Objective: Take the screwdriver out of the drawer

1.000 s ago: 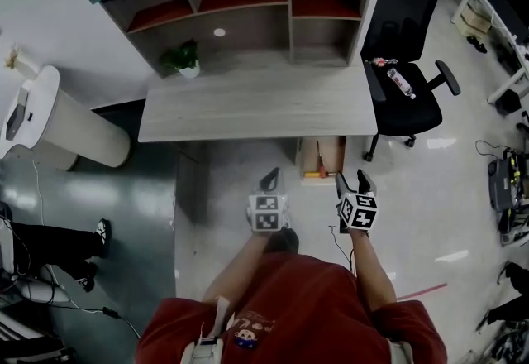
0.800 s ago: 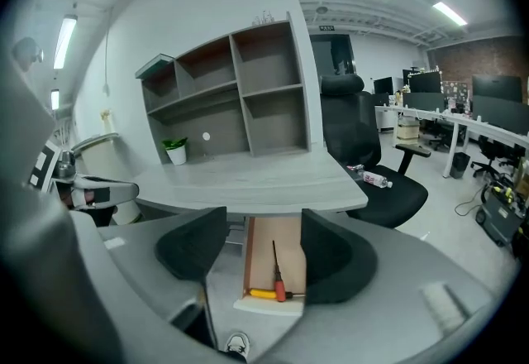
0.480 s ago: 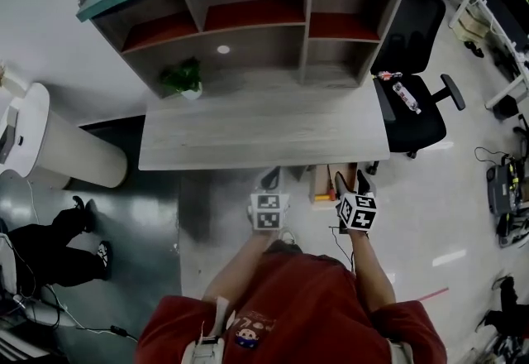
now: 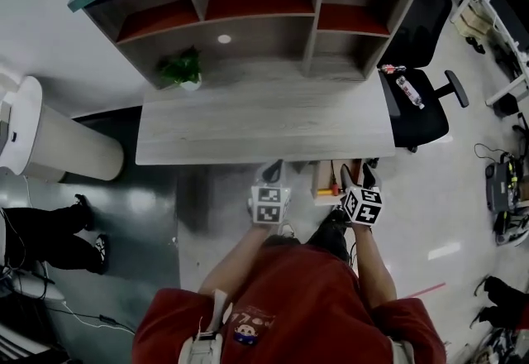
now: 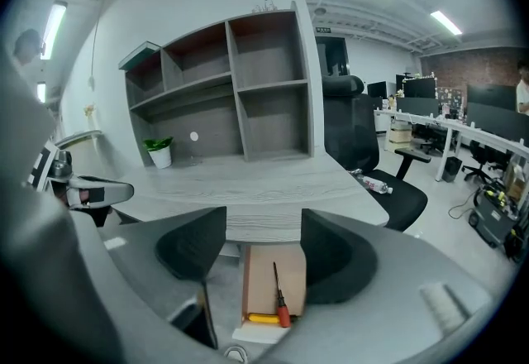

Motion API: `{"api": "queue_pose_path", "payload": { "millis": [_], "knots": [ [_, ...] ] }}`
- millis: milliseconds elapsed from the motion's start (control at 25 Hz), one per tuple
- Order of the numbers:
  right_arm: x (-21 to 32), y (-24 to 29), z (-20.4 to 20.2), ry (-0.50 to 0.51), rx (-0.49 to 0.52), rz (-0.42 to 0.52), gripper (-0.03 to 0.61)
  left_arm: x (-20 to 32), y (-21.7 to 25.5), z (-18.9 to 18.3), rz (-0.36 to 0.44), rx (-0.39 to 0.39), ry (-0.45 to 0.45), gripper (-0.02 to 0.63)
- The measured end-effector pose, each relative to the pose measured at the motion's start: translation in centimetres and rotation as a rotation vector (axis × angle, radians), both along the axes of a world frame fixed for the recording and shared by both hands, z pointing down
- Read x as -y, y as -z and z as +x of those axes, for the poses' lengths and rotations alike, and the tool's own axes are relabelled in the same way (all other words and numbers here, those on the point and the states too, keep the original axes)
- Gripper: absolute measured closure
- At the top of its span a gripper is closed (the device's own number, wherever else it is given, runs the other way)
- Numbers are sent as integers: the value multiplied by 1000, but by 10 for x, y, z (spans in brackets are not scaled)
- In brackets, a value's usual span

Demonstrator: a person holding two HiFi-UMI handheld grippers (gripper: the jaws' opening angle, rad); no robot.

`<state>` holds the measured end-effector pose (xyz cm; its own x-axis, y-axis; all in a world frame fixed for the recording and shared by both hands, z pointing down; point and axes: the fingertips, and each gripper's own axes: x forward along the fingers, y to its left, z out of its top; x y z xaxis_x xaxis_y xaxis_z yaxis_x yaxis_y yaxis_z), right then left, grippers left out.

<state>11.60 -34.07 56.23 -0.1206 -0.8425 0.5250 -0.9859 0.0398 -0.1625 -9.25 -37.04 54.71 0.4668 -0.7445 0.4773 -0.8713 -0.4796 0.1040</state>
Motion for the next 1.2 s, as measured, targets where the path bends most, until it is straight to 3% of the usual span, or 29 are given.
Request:
{"api": "queue_pose_path", "payload": {
  "millis": [400,840,1200],
  "knots": [
    [-4,-22,1,29,-34,-14,311,-7,-11,-2,-1,20,21,615],
    [-4,-77,7,98,-17,-120,311,-17,-57,22,-85,43,14,615],
    [-10,-148,10,217,-59,-264,311,-18,-110,45,-174,78,5,615]
  ]
}}
